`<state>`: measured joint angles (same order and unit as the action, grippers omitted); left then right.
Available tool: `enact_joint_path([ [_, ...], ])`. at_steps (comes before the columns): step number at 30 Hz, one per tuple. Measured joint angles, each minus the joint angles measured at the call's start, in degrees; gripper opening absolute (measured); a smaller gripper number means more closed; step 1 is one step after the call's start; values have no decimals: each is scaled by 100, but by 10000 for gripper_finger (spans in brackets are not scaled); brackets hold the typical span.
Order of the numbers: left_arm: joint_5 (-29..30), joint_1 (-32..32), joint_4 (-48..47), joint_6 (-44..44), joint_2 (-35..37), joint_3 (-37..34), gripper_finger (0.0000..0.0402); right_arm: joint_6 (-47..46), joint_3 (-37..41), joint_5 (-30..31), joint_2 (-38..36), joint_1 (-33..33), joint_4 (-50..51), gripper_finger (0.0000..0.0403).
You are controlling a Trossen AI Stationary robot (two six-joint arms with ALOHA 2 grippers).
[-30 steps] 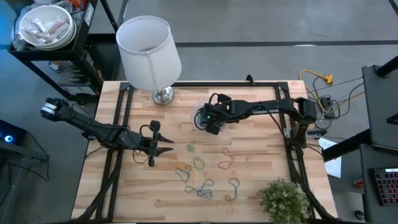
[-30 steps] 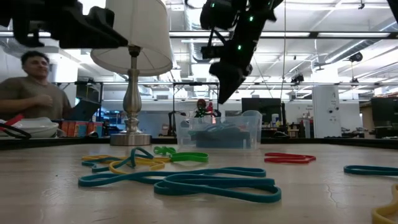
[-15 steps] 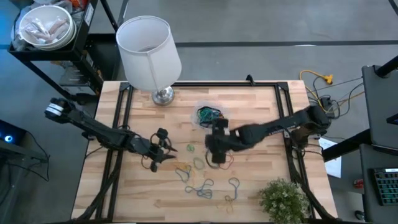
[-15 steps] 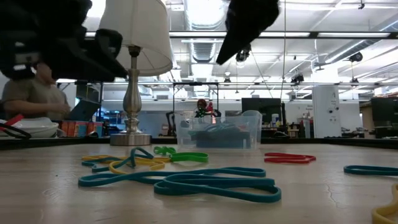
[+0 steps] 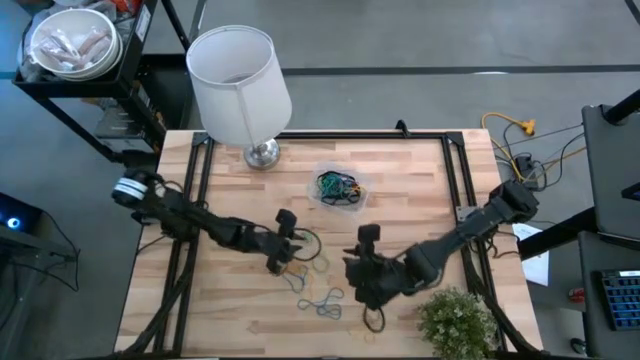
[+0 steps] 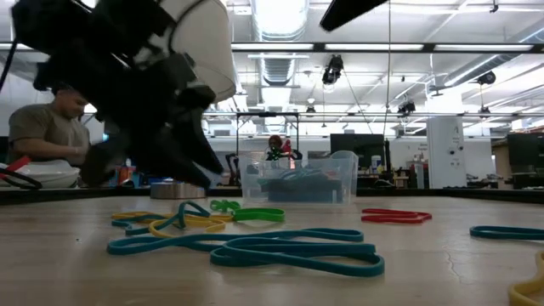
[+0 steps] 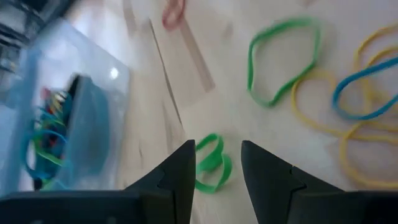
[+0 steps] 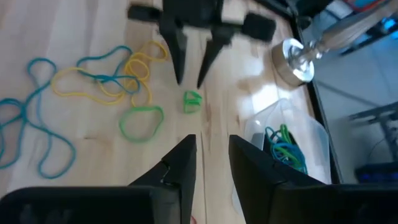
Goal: Pick and place rubber bands into bin
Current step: Put the green rubber bands into the bin
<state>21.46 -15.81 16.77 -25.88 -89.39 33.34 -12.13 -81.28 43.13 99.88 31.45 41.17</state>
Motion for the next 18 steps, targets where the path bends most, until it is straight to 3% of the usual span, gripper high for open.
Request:
enact_joint_path([
  [7, 3, 220, -1014, 432, -614, 676, 114, -34, 0, 378, 0, 381, -34, 80],
  [18, -11, 410, -1122, 760, -743, 778, 111, 49, 2, 407, -2, 419, -167, 75],
])
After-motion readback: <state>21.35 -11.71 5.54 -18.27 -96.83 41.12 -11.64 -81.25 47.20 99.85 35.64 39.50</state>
